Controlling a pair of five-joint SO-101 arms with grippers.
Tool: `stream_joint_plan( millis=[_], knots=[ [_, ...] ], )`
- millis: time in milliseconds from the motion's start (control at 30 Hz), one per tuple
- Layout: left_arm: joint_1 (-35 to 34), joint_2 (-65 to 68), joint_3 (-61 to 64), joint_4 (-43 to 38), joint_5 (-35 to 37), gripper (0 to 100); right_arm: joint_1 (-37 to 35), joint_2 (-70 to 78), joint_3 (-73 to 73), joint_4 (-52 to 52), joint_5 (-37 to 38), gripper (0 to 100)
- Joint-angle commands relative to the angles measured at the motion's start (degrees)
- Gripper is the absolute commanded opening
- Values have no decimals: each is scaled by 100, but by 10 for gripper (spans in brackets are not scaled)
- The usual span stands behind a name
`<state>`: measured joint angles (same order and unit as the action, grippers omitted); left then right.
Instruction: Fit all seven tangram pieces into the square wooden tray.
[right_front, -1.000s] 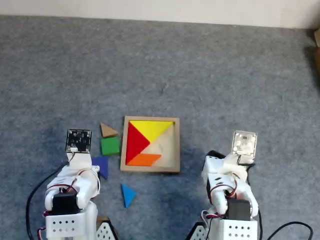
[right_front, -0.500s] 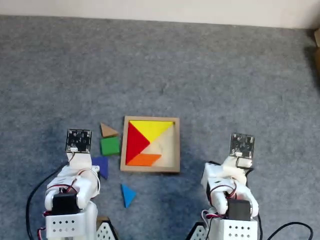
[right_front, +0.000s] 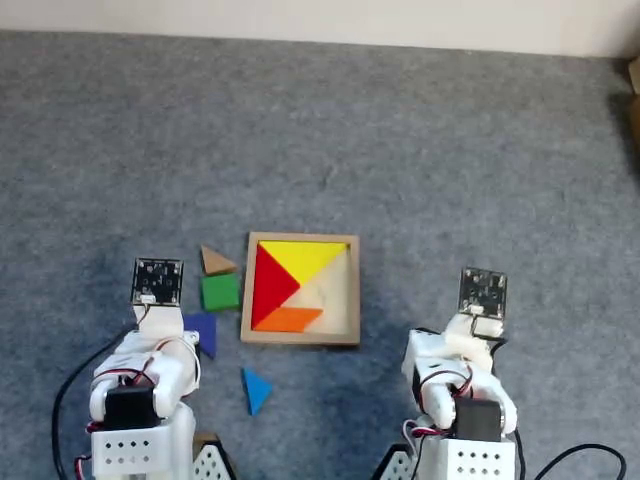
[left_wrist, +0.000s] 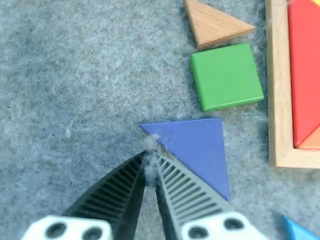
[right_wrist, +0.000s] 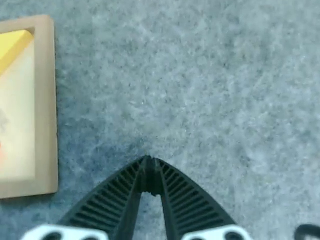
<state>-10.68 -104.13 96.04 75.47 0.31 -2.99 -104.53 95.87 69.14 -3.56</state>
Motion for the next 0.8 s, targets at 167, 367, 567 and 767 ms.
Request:
stream_joint_plan(
  millis=[167, 367, 567, 767],
  knots=[
    [-75, -48, -558, 53, -44, 5, 57, -75, 716, 57, -18, 9],
    [-127, -31, -1464, 53, -1512, 5, 57, -75, 716, 57, -18, 9],
    [-127, -13, -2097, 62, -2084, 88, 57, -75, 716, 48, -18, 9],
    [-92, 470, -2668, 431, -2092, 107, 66, -75, 716, 48, -18, 9]
  ],
)
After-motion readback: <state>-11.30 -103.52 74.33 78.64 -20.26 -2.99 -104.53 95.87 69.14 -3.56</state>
